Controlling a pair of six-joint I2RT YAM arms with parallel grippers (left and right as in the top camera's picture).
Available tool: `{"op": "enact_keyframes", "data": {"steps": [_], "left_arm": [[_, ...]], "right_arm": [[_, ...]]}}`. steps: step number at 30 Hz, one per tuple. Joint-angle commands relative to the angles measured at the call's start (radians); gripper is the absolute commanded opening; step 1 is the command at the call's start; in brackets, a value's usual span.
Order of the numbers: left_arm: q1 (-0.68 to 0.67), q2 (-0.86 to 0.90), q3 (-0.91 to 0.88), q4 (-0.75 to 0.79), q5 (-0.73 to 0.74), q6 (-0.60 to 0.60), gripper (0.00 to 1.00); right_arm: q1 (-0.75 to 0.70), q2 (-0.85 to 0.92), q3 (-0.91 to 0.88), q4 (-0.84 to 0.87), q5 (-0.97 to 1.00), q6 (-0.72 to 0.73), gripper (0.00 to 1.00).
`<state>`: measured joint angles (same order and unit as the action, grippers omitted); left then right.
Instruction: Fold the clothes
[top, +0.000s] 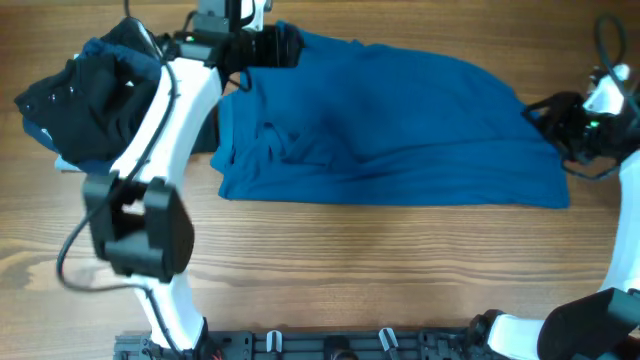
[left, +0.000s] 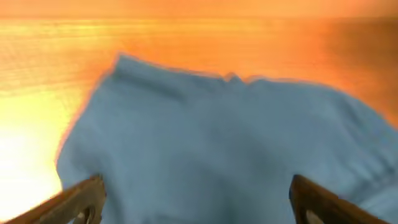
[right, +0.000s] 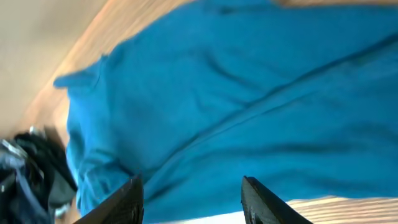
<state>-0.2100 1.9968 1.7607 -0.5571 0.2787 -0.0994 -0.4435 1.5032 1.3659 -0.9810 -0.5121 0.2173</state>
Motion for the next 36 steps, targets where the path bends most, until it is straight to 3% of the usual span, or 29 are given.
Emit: {"op": "enact_keyframes", "data": {"steps": [1, 9, 13, 17, 20, 23, 25, 26, 31, 32, 33, 34, 35, 36], "left_arm": [[0.006, 0.118, 0.009, 0.165, -0.082, -0.01, 0.91], [0.011, 0.386, 0.103, 0.408, -0.093, -0.009, 0.87], [0.013, 0.47, 0.107, 0.564, -0.098, -0.01, 0.77], [0.013, 0.52, 0.107, 0.591, -0.098, -0.01, 0.66], [0.013, 0.517, 0.107, 0.589, -0.052, -0.01, 0.43], [0.013, 0.478, 0.111, 0.563, 0.009, -0.01, 0.31], [0.016, 0.429, 0.112, 0.505, 0.009, -0.009, 0.08], [0.019, 0.393, 0.112, 0.46, 0.009, 0.011, 0.04], [0.019, 0.224, 0.111, 0.225, -0.008, 0.07, 0.04], [0.019, 0.201, 0.111, 0.181, -0.015, 0.069, 0.06], [0.019, 0.18, 0.111, 0.129, -0.023, 0.069, 0.39], [0.019, 0.173, 0.111, 0.098, -0.023, 0.069, 0.78], [0.019, 0.168, 0.111, 0.061, -0.022, 0.069, 0.99], [0.019, 0.167, 0.111, 0.011, -0.022, 0.069, 1.0]], "right_arm": [[0.055, -0.011, 0.013, -0.031, -0.02, -0.031, 0.51], [0.137, -0.008, -0.06, -0.071, -0.02, -0.004, 0.49], [0.176, -0.008, -0.094, -0.085, -0.02, -0.005, 0.47], [0.22, -0.008, -0.114, -0.086, -0.019, -0.004, 0.46], [0.24, -0.008, -0.114, -0.082, -0.019, 0.004, 0.45], [0.244, -0.008, -0.114, -0.073, -0.004, 0.029, 0.45], [0.244, -0.008, -0.114, -0.065, -0.001, 0.029, 0.45], [0.244, -0.008, -0.114, -0.059, 0.012, 0.028, 0.45], [0.244, -0.008, -0.114, -0.036, 0.098, 0.025, 0.45], [0.244, -0.008, -0.114, -0.036, 0.103, 0.024, 0.45], [0.244, -0.008, -0.114, -0.036, 0.118, 0.022, 0.46], [0.244, -0.008, -0.114, -0.037, 0.143, 0.022, 0.5], [0.244, -0.008, -0.114, -0.037, 0.181, 0.022, 0.59], [0.244, -0.007, -0.114, -0.036, 0.22, 0.023, 0.64]]}}
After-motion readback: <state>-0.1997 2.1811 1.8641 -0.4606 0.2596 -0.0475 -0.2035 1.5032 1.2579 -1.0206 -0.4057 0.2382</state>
